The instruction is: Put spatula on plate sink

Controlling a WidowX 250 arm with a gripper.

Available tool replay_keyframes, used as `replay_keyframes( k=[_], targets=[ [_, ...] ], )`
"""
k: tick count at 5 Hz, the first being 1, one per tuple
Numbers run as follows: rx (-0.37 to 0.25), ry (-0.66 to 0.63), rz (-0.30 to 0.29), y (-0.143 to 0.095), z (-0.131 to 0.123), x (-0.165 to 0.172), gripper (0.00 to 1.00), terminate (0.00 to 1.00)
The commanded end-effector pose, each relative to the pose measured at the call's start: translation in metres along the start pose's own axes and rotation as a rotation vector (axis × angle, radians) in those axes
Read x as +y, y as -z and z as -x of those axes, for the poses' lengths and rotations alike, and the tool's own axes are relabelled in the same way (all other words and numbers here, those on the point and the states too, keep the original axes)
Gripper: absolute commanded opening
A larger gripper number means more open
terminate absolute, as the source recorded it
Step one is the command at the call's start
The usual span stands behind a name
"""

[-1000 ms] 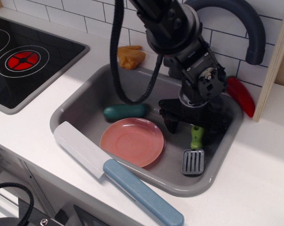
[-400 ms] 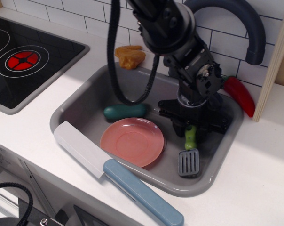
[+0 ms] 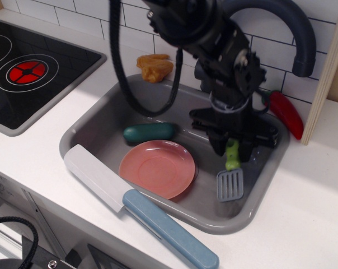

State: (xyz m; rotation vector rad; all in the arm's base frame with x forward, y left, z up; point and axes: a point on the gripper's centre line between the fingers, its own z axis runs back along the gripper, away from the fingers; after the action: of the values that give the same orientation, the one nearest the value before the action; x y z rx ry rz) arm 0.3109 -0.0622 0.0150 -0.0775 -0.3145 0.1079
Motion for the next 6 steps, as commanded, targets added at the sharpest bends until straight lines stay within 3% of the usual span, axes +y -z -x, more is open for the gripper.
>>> replay_keyframes(
  k=[1,3,6],
  targets=[
    [-0.004,-0.060,-0.052,-0.009,-0.028,0.038,0.00,0.00],
    [-0.011,-0.038,-0.029,-0.017,-0.035,0.061,0.00,0.00],
    [-0.015,0.015,-0.041,-0.016,-0.013,0.086,0.00,0.00]
  ],
)
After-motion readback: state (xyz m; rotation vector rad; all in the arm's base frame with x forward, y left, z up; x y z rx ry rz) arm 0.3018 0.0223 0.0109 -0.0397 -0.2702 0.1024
